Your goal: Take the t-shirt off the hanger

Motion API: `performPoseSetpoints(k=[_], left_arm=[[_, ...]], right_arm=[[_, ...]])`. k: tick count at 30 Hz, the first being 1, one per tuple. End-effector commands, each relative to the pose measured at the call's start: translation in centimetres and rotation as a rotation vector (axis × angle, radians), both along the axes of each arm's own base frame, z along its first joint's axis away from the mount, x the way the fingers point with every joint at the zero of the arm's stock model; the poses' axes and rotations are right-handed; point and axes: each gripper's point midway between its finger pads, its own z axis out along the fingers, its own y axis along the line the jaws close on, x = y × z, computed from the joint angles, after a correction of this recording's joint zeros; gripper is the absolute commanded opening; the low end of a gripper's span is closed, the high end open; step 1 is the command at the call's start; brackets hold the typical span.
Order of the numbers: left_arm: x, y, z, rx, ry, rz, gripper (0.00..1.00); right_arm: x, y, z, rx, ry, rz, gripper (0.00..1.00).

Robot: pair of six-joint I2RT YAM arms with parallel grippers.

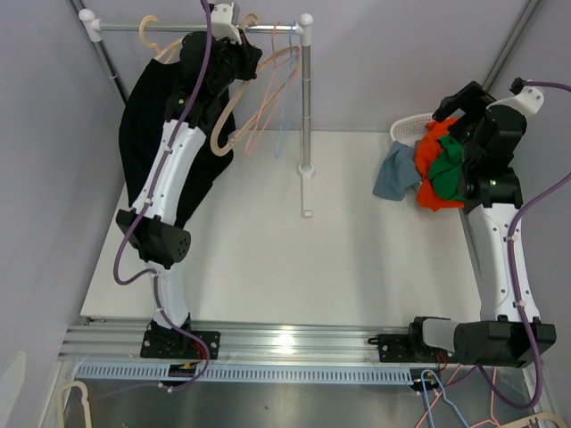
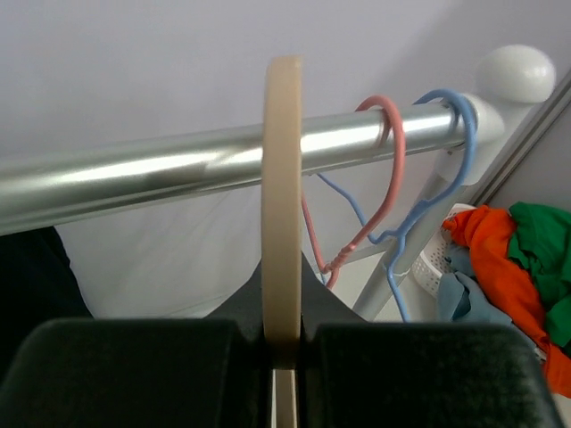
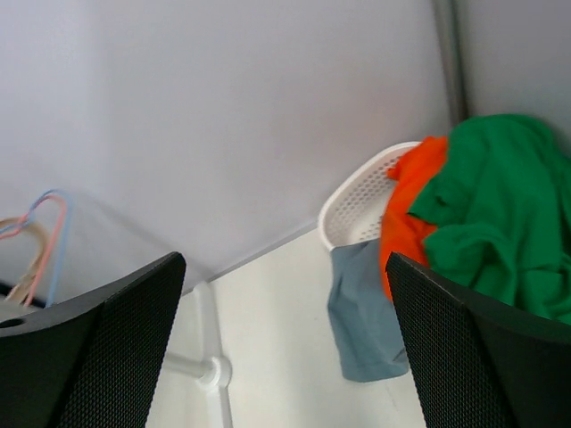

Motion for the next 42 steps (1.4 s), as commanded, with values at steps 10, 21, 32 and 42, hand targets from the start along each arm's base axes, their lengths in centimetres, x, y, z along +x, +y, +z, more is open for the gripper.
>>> performPoseSetpoints(k=[10, 21, 32, 42], left_arm=[[1.1, -0.8, -2.0, 0.000, 0.048, -0.031, 0.01], [3.1, 1.1, -3.3, -0.098, 0.129, 0.070, 0.01], [3.5, 1.2, -3.8, -0.158, 0.167, 0.035, 0.01], [-1.3, 1.1, 2.2, -0.149, 0.022, -0.075, 0.67]], right_arm=[[-4.0, 3.9, 4.1, -0.066, -0.129, 0.107, 1.00], [-4.5, 5.3, 3.9, -0.063, -0.129, 0.150, 1.00], [-5.3, 5.6, 3.8, -0.067, -0.142, 0.165, 1.00], [-4.9, 6.2, 2.8, -0.065, -0.117, 0.181, 0.99]])
